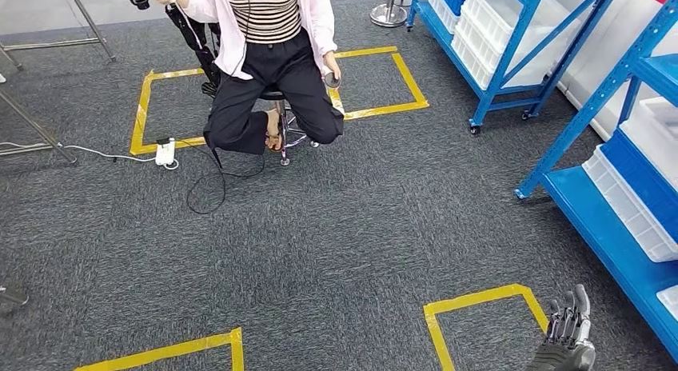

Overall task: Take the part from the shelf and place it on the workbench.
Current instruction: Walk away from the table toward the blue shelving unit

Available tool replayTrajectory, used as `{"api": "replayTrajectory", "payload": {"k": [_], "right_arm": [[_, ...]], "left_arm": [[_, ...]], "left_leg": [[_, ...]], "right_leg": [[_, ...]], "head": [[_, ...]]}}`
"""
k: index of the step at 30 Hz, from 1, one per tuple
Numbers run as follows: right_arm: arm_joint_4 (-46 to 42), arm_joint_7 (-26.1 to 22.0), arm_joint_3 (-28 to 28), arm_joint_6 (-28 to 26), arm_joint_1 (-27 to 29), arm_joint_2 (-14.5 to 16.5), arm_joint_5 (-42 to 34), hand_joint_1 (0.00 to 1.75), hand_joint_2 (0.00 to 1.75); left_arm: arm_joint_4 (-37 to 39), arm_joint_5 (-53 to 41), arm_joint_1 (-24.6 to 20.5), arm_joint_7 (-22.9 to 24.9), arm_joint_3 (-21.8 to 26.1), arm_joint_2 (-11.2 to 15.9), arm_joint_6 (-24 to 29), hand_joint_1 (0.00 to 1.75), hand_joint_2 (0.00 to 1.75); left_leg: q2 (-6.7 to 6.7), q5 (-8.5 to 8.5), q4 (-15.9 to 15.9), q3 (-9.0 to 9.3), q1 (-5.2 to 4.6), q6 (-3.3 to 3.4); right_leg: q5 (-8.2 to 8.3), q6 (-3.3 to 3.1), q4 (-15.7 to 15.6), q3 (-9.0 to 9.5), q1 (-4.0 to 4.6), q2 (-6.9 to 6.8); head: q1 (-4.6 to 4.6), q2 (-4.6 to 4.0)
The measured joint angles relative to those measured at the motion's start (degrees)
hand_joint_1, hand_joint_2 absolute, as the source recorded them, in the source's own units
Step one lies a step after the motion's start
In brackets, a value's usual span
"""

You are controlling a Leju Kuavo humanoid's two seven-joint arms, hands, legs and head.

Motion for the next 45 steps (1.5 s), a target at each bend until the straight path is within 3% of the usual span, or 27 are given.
{"api": "replayTrajectory", "payload": {"k": [2, 4, 5, 6, 7, 9, 11, 13, 15, 17, 19, 20, 21, 22, 24, 25, 27, 28, 30, 32, 34, 36, 38, 40, 42, 44, 45], "right_arm": [[0.0, 0.0, -0.02, 0.0, -0.01, -0.1, -0.01, 0.0, 0.0], [0.04, 0.0, -0.03, 0.0, 0.04, -0.17, -0.05, 0.0, 0.0], [0.07, 0.0, -0.05, 0.0, 0.13, -0.2, -0.08, 0.0, 0.0], [0.1, 0.0, -0.08, 0.0, 0.2, -0.25, -0.13, 0.0, 0.0], [0.12, 0.0, -0.1, 0.0, 0.25, -0.29, -0.17, 0.0, 0.0], [0.14, 0.01, -0.11, 0.0, 0.23, -0.34, -0.26, 0.0, 0.0], [0.15, -0.01, -0.1, 0.0, 0.3, -0.34, -0.34, 0.0, 0.0], [0.15, -0.03, -0.16, -0.01, 0.54, -0.38, -0.42, 0.0, 0.0], [0.12, -0.06, -0.23, -0.03, 0.76, -0.41, -0.46, 0.0, 0.0], [0.09, -0.08, -0.23, -0.05, 0.83, -0.37, -0.48, 0.0, 0.0], [0.16, 0.12, -0.21, -0.01, 0.82, -0.33, -0.4, 0.0, 0.0], [0.35, 0.59, -0.21, -0.2, 0.75, -0.34, 0.03, 0.0, 0.0], [1.06, 1.54, -0.21, -0.78, 0.4, -0.45, 1.01, 0.0, 0.0], [2.29, 3.01, -0.22, -1.25, -0.27, -0.64, 1.95, 0.0, 0.0], [8.57, 5.26, -0.5, -1.26, -3.32, -1.56, 2.87, 0.0, 0.0], [13.35, 5.24, -0.81, -1.34, -5.4, -2.27, 3.09, 0.0, 0.0], [24.07, 3.81, -1.45, -4.74, -9.46, -3.9, 6.01, 0.0, 0.0], [28.92, 4.17, -1.62, -8.42, -11.02, -4.67, 9.18, 0.0, 0.0], [38.96, 7.1, -1.68, -16.29, -14.43, -6.12, 16.3, 0.0, 0.0], [49.79, 10.51, -1.66, -20.74, -18.19, -7.25, 20.81, 0.0, 0.0], [59.71, 13.18, -1.67, -21.1, -21.04, -7.84, 21.8, 0.0, 0.0], [67.48, 15.07, -1.71, -19.87, -22.38, -8.03, 21.37, 0.0, 0.0], [72.79, 16.28, -1.74, -18.41, -23.0, -8.04, 20.85, 0.0, 0.0], [76.38, 17.32, -1.75, -17.01, -23.92, -7.72, 20.61, 0.0, 0.0], [78.84, 17.97, -1.76, -16.32, -24.79, -7.35, 20.53, 0.0, 0.0], [80.63, 18.21, -1.8, -15.71, -25.22, -7.22, 20.21, 0.0, 0.0], [81.26, 18.29, -1.9, -15.08, -25.34, -7.15, 19.85, 0.0, 0.0]], "left_arm": [[0.0, 0.0, 0.09, -0.07, 0.01, 0.04, 0.0, 0.0, 0.0], [0.01, 0.0, 0.19, -0.09, 0.02, 0.11, 0.0, 0.0, 0.0], [0.01, -0.02, 0.19, -0.09, 0.02, 0.11, 0.0, 0.0, 0.0], [0.02, -0.04, 0.18, -0.09, 0.02, 0.08, -0.02, 0.0, 0.0], [0.02, -0.07, 0.18, -0.09, 0.01, 0.05, -0.04, 0.0, 0.0], [0.02, -0.1, 0.16, -0.09, 0.0, 0.07, -0.08, 0.0, 0.0], [0.02, -0.13, 0.1, -0.11, 0.0, 0.17, -0.09, 0.0, 0.0], [0.02, -0.17, -0.09, -0.13, -0.01, 0.15, -0.08, 0.0, 0.0], [0.02, -0.2, -0.24, -0.15, -0.02, 0.12, -0.07, 0.0, 0.0], [0.05, -0.26, -0.12, -0.19, -0.02, 0.1, -0.06, 0.0, 0.0], [0.1, -0.34, 0.13, -0.2, -0.02, 0.08, 0.0, 0.0, 0.0], [0.12, -0.47, 0.2, -0.13, -0.02, 0.08, 0.13, 0.0, 0.0], [0.13, -0.73, 0.23, 0.11, -0.05, 0.09, 0.48, 0.0, 0.0], [0.13, -1.22, 0.23, 0.55, -0.12, 0.1, 1.1, 0.0, 0.0], [0.13, -2.6, 0.2, 1.89, -0.59, 0.15, 3.08, 0.0, 0.0], [0.14, -3.24, 0.13, 2.56, -0.92, 0.18, 4.04, 0.0, 0.0], [0.14, -4.01, -0.07, 3.6, -1.6, 0.2, 5.46, 0.0, 0.0], [0.15, -4.18, -0.17, 4.15, -1.89, 0.15, 5.91, 0.0, 0.0], [0.15, -4.24, -0.13, 5.27, -2.24, -0.03, 6.32, 0.0, 0.0], [0.19, -4.19, 0.25, 5.98, -2.3, -0.16, 6.23, 0.0, 0.0], [0.32, -4.14, 0.75, 6.18, -2.29, -0.25, 6.03, 0.0, 0.0], [0.51, -4.14, 0.98, 6.16, -2.31, -0.54, 5.83, 0.0, 0.0], [0.6, -4.29, 0.98, 6.11, -2.39, -1.0, 5.66, 0.0, 0.0], [0.6, -4.5, 0.93, 6.11, -2.48, -1.27, 5.42, 0.0, 0.0], [0.6, -4.68, 0.75, 6.1, -2.53, -1.38, 5.25, 0.0, 0.0], [0.61, -4.79, 0.37, 6.09, -2.66, -1.66, 5.01, 0.0, 0.0], [0.61, -4.8, 0.2, 6.09, -2.74, -1.79, 4.74, 0.0, 0.0]], "left_leg": [[1.6, 0.37, -0.57, 0.13, -0.02, 0.54], [3.29, 0.36, -0.6, -0.03, -0.11, 0.62], [4.09, 0.33, -0.59, -0.08, -0.12, 0.59], [4.86, 0.29, -0.57, -0.09, -0.1, 0.5], [5.57, 0.21, -0.54, -0.02, -0.07, 0.35], [6.86, -0.2, -0.3, 0.24, -0.19, -0.34], [7.89, -0.63, -0.05, 0.59, -0.45, -1.22], [8.77, -0.91, -0.02, 0.94, -0.26, -1.98], [7.02, -2.24, 1.24, 0.72, 0.26, -2.64], [3.58, -5.71, 6.59, -1.5, 0.48, -2.85], [2.05, -8.95, 14.2, -5.19, 0.46, -2.64], [1.83, -9.24, 16.46, -6.48, 0.45, -2.5], [1.7, -8.28, 16.5, -6.8, 0.45, -2.29], [1.46, -6.4, 14.51, -6.15, 0.44, -2.04], [-0.47, -2.15, 6.98, -3.01, 0.42, -1.4], [-1.44, -0.95, 3.97, -1.74, 0.37, -1.2], [-2.3, -0.47, 1.45, -0.77, 0.03, -0.96], [-1.71, -0.28, 1.2, -0.74, -0.17, -0.79], [-0.42, 0.46, 0.33, -0.57, -0.17, -0.15], [1.2, 1.04, -0.4, -0.53, 0.0, 0.35], [2.82, 1.07, -0.47, -0.7, -0.14, 0.5], [4.2, 0.99, -0.43, -0.81, -0.21, 0.42], [5.39, 0.77, -0.3, -0.71, -0.13, 0.06], [6.59, 0.24, 0.08, -0.54, -0.37, -0.74], [7.65, -0.23, 0.38, -0.26, -0.67, -1.48], [8.42, -0.53, 0.39, 0.12, -0.37, -1.98], [7.81, -1.02, 0.79, 0.1, -0.09, -2.22]], "right_leg": [[-2.69, -0.17, 5.72, -3.06, -0.07, -3.17], [-5.35, 0.02, 12.66, -6.45, -0.4, -4.22], [-5.7, 0.38, 14.18, -7.07, -0.59, -4.39], [-5.15, 0.94, 13.28, -6.39, -0.83, -4.63], [-3.98, 1.54, 10.25, -4.56, -1.11, -5.21], [-1.58, 2.36, 2.18, 0.21, -1.41, -7.91], [-0.7, 1.87, -1.47, 2.3, -1.18, -9.4], [-0.6, 0.83, -1.46, 2.11, -0.9, -8.19], [-0.42, 0.01, -1.52, 2.13, -1.03, -6.89], [-0.2, -0.78, -1.58, 2.19, -1.02, -5.65], [-0.08, -1.3, -1.56, 2.12, -0.55, -4.23], [-0.04, -1.42, -1.54, 2.13, -0.31, -3.44], [-0.02, -1.46, -1.53, 2.17, -0.14, -2.6], [0.02, -1.5, -1.52, 2.24, -0.05, -1.75], [0.08, -1.4, -1.46, 2.32, 0.14, -0.05], [0.16, -1.26, -1.41, 2.22, 0.22, 0.72], [0.44, -0.73, -1.44, 1.76, 0.26, 1.91], [0.63, -0.35, -1.59, 1.38, 0.14, 2.41], [0.33, 0.13, -0.85, 0.51, 0.14, 1.09], [-1.99, 0.01, 3.46, -1.83, 0.2, -2.17], [-5.05, 0.05, 10.57, -5.37, -0.09, -3.98], [-5.64, 0.89, 13.41, -6.46, -0.66, -4.53], [-3.19, 2.28, 7.63, -3.19, -1.31, -5.75], [-0.97, 2.85, 0.91, 0.4, -1.47, -8.39], [-0.47, 2.1, -0.93, 1.32, -1.12, -9.33], [-0.35, 1.11, -0.96, 1.32, -1.08, -7.92], [-0.28, 0.73, -1.0, 1.34, -1.18, -7.29]], "head": [[0.2, 0.0], [0.3, 0.0], [0.31, 0.0], [0.35, 0.0], [0.35, 0.0], [0.43, 0.0], [0.21, 0.0], [-0.08, 0.0], [-0.25, 0.0], [-0.47, 0.0], [-0.54, 0.0], [-0.53, 0.0], [-0.53, 0.0], [-0.52, 0.0], [-0.6, 0.0], [-0.61, 0.0], [-0.63, 0.0], [-0.64, 0.0], [-0.55, 0.0], [-0.13, 0.0], [0.24, 0.0], [0.32, 0.0], [0.38, 0.0], [0.52, 0.0], [0.4, 0.0], [0.13, 0.0], [0.08, 0.0]]}}
